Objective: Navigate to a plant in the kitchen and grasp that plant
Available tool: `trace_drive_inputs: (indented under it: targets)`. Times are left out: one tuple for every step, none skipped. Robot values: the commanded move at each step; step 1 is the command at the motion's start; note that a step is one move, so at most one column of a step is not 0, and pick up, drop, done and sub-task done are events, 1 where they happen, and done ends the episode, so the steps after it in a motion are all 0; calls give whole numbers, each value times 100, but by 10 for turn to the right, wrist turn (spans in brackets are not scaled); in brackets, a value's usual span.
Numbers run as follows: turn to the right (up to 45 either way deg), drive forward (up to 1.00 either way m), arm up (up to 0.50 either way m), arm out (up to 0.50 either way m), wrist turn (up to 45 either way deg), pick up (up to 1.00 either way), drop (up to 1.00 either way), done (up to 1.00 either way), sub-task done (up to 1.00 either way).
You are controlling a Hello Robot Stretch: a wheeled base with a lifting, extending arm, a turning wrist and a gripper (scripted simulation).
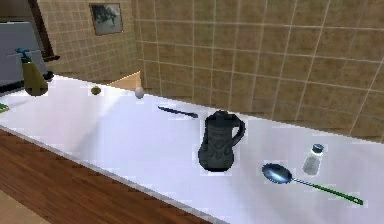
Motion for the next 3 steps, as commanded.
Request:
trace_drive_inputs:
  targets:
    - [0, 0, 0, 20, 0, 0, 0, 0, 0]
    - [0, 0, 0, 0, 450, 0, 0, 0, 0]
    - [0, 0, 0, 0, 450, 0, 0, 0, 0]
